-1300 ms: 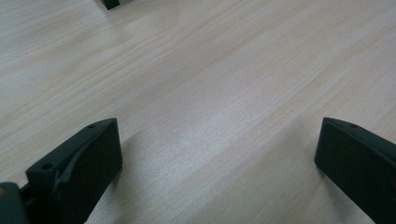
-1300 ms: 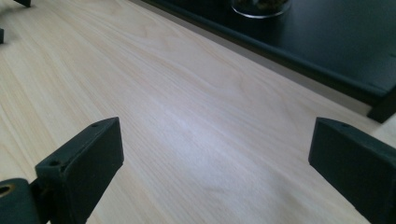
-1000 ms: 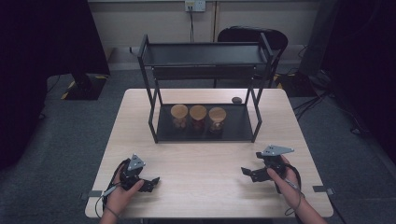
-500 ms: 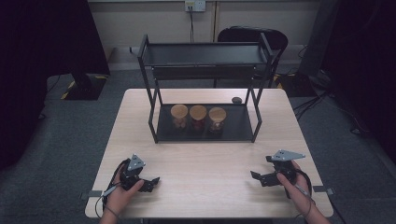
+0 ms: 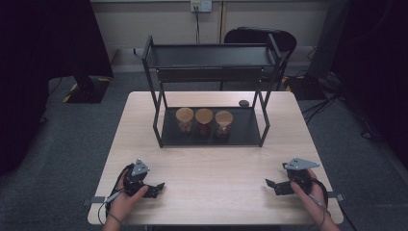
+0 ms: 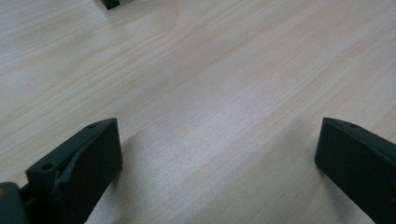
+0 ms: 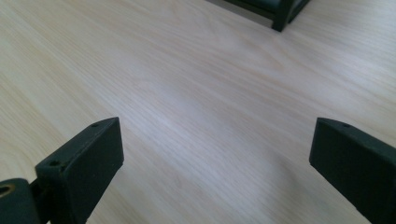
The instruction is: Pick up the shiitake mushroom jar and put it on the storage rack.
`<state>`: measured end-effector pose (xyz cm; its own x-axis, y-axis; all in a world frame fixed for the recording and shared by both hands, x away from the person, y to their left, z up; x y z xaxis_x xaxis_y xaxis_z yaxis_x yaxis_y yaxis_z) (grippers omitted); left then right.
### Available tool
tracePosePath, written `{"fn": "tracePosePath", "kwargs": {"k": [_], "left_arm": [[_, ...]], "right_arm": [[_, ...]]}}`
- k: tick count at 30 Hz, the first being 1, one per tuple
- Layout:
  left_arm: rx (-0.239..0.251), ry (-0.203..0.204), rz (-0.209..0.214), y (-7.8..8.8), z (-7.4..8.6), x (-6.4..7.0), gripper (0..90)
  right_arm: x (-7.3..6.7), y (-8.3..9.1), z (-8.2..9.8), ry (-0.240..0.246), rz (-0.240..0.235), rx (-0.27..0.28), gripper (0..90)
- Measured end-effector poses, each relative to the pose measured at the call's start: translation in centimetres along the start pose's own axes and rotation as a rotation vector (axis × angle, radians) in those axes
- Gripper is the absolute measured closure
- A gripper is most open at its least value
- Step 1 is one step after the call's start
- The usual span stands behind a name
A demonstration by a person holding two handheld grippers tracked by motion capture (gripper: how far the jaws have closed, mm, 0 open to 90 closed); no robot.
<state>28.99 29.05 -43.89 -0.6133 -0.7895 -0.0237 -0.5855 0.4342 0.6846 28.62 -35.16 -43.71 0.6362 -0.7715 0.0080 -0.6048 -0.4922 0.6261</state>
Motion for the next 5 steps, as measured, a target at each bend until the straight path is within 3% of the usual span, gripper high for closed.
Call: {"fn": "tracePosePath", "kwargs": {"k": [5], "left_arm": [[0.0, 0.0, 0.0, 0.0, 0.0, -0.01, 0.4]], "right_arm": [[-0.35, 0.5, -0.23, 0.025, 0.048, -0.046, 2.1]]}}
Point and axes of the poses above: each handheld gripper's, and its own axes: y roughly backward along the jaws, z roughly out of its underside, x roughly to its right, the point moved 3 cm from there along -y, roughly forward along the jaws, and after that the axes turned 1 degree about -z, right-handed, at the moved point
